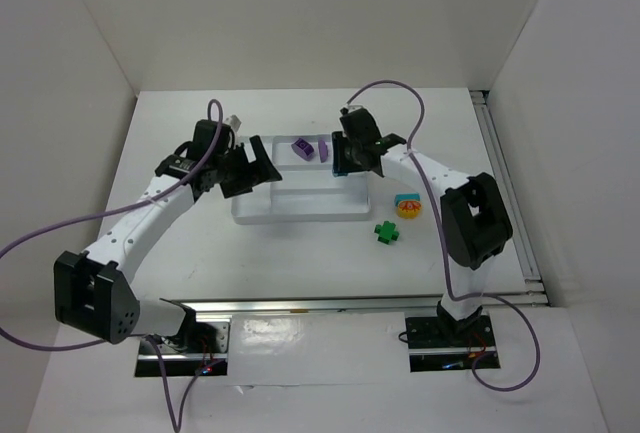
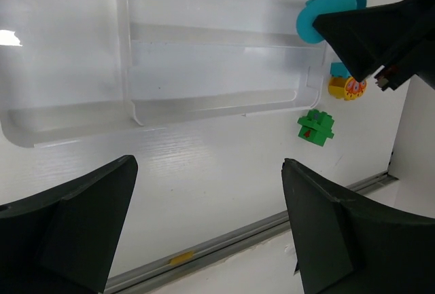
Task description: Sort the legos into containers by color
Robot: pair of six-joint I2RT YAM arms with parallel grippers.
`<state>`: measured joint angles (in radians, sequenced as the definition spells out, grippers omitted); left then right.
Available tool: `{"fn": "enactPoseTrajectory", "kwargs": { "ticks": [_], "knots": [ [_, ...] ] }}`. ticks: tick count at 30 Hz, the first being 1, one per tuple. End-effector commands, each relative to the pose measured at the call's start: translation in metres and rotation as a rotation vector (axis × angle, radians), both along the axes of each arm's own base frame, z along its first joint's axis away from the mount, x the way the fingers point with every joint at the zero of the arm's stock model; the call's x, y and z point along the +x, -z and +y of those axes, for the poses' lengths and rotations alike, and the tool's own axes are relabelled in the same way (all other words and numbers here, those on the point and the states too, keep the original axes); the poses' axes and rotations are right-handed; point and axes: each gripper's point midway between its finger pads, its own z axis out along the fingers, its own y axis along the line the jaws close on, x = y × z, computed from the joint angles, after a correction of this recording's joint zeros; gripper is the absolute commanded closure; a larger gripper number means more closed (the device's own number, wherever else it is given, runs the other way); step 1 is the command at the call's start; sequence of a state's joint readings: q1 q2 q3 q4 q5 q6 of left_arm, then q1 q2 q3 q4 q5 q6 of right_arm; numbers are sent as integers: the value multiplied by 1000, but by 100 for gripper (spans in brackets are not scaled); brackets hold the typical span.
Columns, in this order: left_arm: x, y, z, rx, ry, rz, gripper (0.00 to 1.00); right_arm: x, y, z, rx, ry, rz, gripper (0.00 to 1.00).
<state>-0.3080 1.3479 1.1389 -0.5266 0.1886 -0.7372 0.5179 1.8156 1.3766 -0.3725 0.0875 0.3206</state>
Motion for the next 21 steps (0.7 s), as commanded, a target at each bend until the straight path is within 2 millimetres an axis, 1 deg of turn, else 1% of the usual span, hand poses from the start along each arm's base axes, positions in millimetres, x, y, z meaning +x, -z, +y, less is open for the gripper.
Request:
{"fn": "enactPoseTrajectory", "kwargs": {
  "ticks": [1,2,3,4,5,7,8,9,10,11,12,13,14,15,16,17,18,19,20,21],
  "knots": [
    [7,-27,-4,-34,26,-88,0,12,-7,13,44,-2,-31,51],
    [7,-30,-4,-35,26,-89,0,16,-12,13,49,13,-44,50],
    [7,-30,-4,-35,26,-89,0,14,-10,13,51,21,-33,47],
    [8,-35,-6,-44,33,-99,0,15,-15,16,50,20,-46,36],
    [6,-34,-5,-35,40,-95,0,14,-16,16,46,20,-40,32],
    [7,-37,-5,-38,40,-104,0,14,-13,7,13,59,-38,31],
    [7,-37,-5,-38,40,-104,0,15,-21,4,14,78,-47,31],
    [9,-41,-6,-40,40,-113,0,16,-23,-7,-18,130,-64,31],
    [9,-41,-6,-40,40,-113,0,16,-29,-14,-27,163,-83,32],
    [10,-45,-6,-37,46,-125,0,9,-37,-30,-27,230,-95,38],
    [11,-49,-6,-40,46,-136,0,10,-41,-55,-50,314,-111,44],
    [12,-50,-6,-32,53,-133,0,2,-46,-86,-30,418,-96,49],
    [11,-44,-8,-14,53,-118,0,-7,-46,-90,-25,428,-87,49],
    [15,-50,-7,-11,43,-136,0,-9,-47,-117,-32,495,-85,47],
    [13,-45,-9,1,48,-119,0,-16,-46,-131,-42,536,-79,43],
    [12,-49,-14,4,69,-134,0,-33,-40,-147,-61,568,-41,38],
    [16,-50,-13,12,60,-138,0,-39,-35,-159,-73,590,-24,24],
    [15,-45,-18,15,72,-126,0,-45,-27,-176,-64,630,17,24],
    [15,-50,-23,10,84,-138,0,-59,-12,-186,-76,641,80,24],
    [18,-50,-23,17,78,-137,0,-65,-3,-198,-75,668,118,24]
  ]
}}
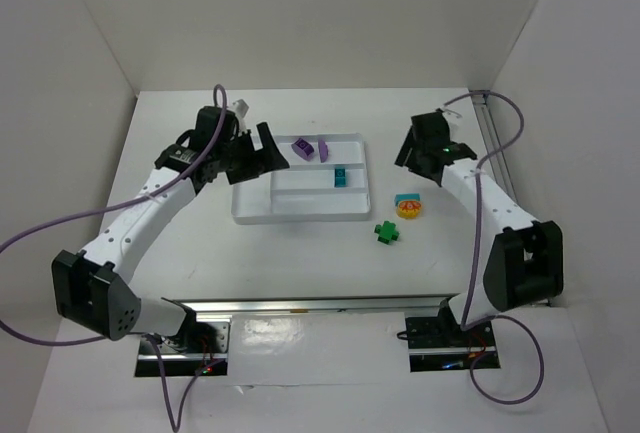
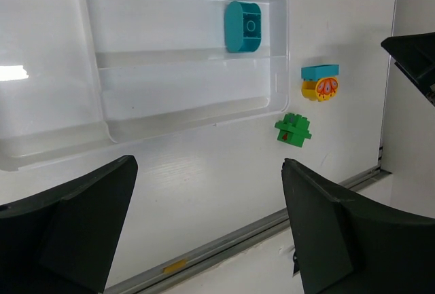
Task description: Sort the legos into containers by color
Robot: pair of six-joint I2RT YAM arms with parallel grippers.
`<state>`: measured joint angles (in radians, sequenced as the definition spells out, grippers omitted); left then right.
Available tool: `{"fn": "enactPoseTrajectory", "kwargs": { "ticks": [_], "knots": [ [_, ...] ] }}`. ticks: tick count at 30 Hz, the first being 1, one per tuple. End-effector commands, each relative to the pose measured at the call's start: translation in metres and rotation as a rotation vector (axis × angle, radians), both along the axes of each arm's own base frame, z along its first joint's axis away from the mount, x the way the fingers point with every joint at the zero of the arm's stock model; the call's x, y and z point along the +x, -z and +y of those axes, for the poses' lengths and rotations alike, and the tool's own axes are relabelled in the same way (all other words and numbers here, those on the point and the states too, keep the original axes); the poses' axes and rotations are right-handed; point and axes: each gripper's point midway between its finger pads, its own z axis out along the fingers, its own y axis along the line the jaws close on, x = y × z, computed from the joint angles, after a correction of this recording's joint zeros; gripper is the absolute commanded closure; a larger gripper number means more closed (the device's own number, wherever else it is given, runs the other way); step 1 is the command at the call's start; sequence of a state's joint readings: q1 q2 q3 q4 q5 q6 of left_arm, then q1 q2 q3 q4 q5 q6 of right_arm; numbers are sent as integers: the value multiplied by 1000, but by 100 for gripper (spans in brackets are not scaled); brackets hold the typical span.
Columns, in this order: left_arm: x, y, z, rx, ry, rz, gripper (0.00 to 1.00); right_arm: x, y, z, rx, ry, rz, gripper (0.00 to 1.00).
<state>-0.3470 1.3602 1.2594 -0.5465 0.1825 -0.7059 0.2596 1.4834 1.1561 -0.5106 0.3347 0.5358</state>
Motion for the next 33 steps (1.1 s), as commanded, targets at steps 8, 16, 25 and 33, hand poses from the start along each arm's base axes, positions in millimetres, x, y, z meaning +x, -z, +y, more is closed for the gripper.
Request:
{"fn": "enactPoseTrajectory", "kwargs": {
  "ticks": [8,16,25,33],
  "knots": [
    [5,4,-17,49,22,-4,0,-70,74,-18,17,-75,275,12],
    [9,3,-26,50,41,-3,0,-67,99,-15,-10,-159,342,11],
    [16,13,-31,76,61,40,0,-43,105,-6,-63,-245,293,3],
    [24,10,-34,93,74,45,0,-29,116,-4,-68,-252,271,29]
  ]
}}
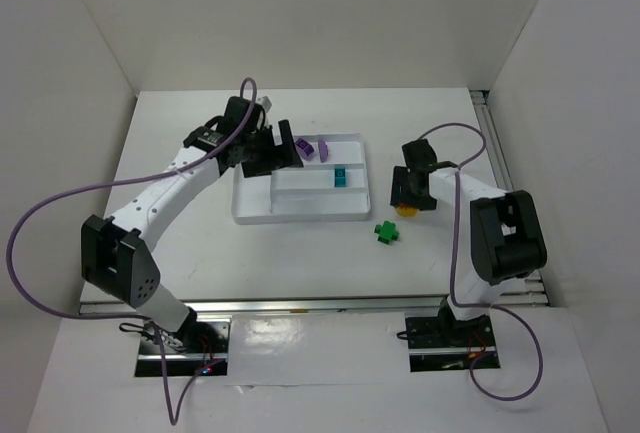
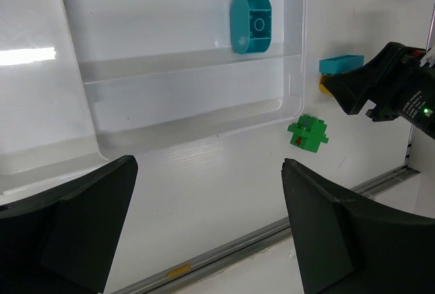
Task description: Sort the legos into containers by color
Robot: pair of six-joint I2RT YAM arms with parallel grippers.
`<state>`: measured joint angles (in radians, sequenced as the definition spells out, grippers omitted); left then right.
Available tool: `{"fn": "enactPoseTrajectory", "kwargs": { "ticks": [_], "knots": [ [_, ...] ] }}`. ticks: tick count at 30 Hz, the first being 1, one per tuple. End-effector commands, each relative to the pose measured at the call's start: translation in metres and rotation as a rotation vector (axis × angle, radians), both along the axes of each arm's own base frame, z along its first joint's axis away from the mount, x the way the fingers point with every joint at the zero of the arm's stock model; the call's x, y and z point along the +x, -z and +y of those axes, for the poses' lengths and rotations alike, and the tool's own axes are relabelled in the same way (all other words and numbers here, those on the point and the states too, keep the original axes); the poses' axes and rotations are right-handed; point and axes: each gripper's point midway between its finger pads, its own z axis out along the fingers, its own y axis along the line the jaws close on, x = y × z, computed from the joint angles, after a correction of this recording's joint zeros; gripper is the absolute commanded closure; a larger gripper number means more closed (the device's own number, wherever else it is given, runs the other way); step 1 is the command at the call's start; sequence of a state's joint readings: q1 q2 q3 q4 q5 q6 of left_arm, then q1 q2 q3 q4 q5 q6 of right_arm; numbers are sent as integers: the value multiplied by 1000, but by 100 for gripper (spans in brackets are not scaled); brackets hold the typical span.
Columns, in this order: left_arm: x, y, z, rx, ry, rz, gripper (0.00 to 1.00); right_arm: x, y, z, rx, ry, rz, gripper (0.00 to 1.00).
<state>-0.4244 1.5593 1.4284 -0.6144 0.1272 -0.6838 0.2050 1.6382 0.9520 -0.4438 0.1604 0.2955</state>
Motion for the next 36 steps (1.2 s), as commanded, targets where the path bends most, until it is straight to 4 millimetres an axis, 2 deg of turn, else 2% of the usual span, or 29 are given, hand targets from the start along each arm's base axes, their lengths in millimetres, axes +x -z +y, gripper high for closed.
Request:
{"fn": "enactPoseTrajectory", "kwargs": {
  "ticks": [1,2,3,6,8,9,11,12,13,14,15,16,18,19,20,23,25,26,27,31,32,33,36],
  "knots": [
    [3,-6,-3,10,22,-13,0,25,-7,6,10,-16,-81,29],
    [4,-10,-5,5,36,-25,0,24,-4,6,3,-26,-72,29],
    [4,-6,-5,9,36,-15,0,27,-5,7,6,-26,-85,34],
    [8,-12,-12,10,68,-31,0,27,-17,9,25,-31,-125,50],
    [10,-11,-17,5,95,-21,0,24,-23,21,65,-56,-138,52],
    [13,-15,-20,1,114,-27,0,25,-35,24,83,-63,-169,52],
    [11,-4,-27,-3,151,36,10,20,-47,42,125,-116,-195,52],
    [8,-9,-38,-46,217,39,16,15,-63,51,170,-150,-231,52],
    [7,-8,-44,-67,238,52,16,15,-73,51,168,-163,-261,52],
    [7,-2,-50,-83,273,74,16,10,-84,67,210,-213,-280,52],
    [6,-4,-56,-107,307,77,16,5,-90,73,229,-236,-296,52],
    [4,0,-58,-115,328,89,16,2,-108,79,248,-270,-343,52],
    [3,-1,-69,-90,369,60,16,-7,-124,97,294,-347,-375,52],
    [6,0,-70,-79,388,44,14,-10,-140,102,311,-378,-425,52],
    [2,-4,-76,-85,418,32,11,-15,-147,110,340,-409,-435,52],
    [-3,-4,-91,-140,485,35,11,-19,-165,122,366,-478,-480,52],
    [-1,-4,-98,-181,506,10,13,-24,-160,127,368,-511,-440,52],
    [-6,-19,-101,-223,518,-21,13,-23,-169,132,367,-534,-460,52],
    [-7,-24,-104,-250,522,-36,11,-24,-166,135,360,-550,-444,52],
    [0,-22,-103,-248,487,-63,10,-29,-170,147,363,-593,-443,50],
    [-5,-11,-102,-251,484,-24,10,-25,-173,145,349,-580,-457,50],
    [-5,-13,-110,-273,509,-58,10,-27,-173,148,345,-600,-458,50],
    [-11,-13,-117,-330,543,-34,7,-29,-177,149,343,-604,-469,50]
  ]
}}
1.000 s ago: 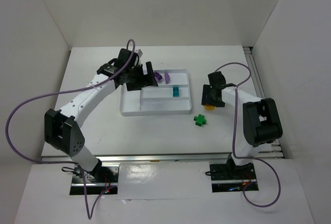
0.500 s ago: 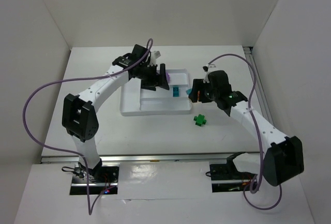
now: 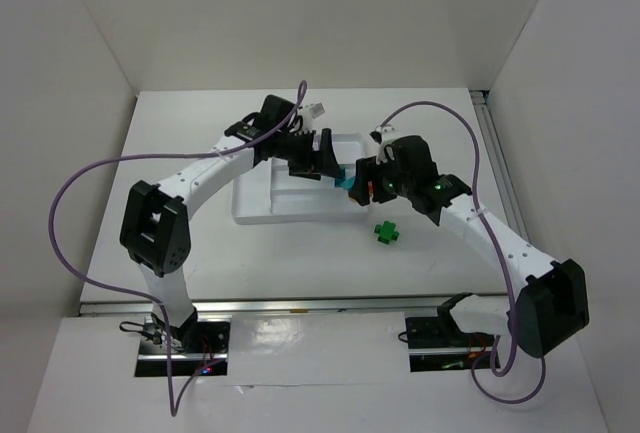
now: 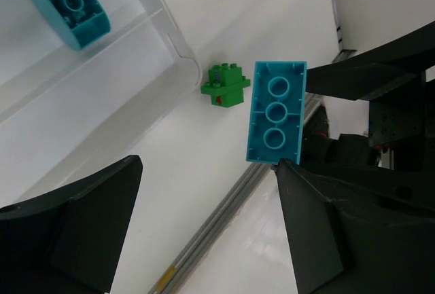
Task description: Sort the legos into containers by color
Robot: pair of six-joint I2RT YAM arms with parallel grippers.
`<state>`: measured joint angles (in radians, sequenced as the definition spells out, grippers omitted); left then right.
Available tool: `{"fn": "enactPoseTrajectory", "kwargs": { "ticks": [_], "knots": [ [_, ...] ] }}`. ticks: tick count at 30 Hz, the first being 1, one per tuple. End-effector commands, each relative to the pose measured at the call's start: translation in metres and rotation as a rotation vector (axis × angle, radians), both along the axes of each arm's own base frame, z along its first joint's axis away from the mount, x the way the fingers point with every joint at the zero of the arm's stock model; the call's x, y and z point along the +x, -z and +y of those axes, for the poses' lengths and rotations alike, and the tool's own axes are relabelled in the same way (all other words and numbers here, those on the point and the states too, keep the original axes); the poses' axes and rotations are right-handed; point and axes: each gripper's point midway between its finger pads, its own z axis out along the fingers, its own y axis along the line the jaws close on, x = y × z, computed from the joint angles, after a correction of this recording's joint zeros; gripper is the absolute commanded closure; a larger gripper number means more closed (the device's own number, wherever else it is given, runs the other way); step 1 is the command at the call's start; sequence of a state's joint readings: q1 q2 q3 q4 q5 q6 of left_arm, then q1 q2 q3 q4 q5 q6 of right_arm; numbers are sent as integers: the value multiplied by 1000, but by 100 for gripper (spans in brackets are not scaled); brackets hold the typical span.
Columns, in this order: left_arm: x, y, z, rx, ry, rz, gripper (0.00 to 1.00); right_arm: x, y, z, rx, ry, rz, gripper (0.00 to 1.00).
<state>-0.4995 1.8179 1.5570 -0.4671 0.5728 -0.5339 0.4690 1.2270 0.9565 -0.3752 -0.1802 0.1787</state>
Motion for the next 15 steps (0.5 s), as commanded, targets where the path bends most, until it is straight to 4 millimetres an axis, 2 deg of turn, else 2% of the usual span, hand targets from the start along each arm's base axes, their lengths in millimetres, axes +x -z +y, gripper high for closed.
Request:
{"fn": "enactPoseTrajectory", "kwargs": {
  "ticks": [1,4,6,13,15],
  "knots": [
    [-3,-32,-16,-130,56,-51,7,5,-28,7,16,-26,-77,50],
    [-7,-28,-22,-169,95,-26,5,5,-28,7,9,-32,-83,50],
    [-12,-33,-29,-226,135,-10,2,4,-28,8,15,-41,-81,50],
    [-15,-27,-40,-277,174,26,2,4,-23,8,1,-46,-69,50],
    [-15,-21,-41,-276,179,43,5,4,-23,8,1,-46,-69,50]
  ]
}}
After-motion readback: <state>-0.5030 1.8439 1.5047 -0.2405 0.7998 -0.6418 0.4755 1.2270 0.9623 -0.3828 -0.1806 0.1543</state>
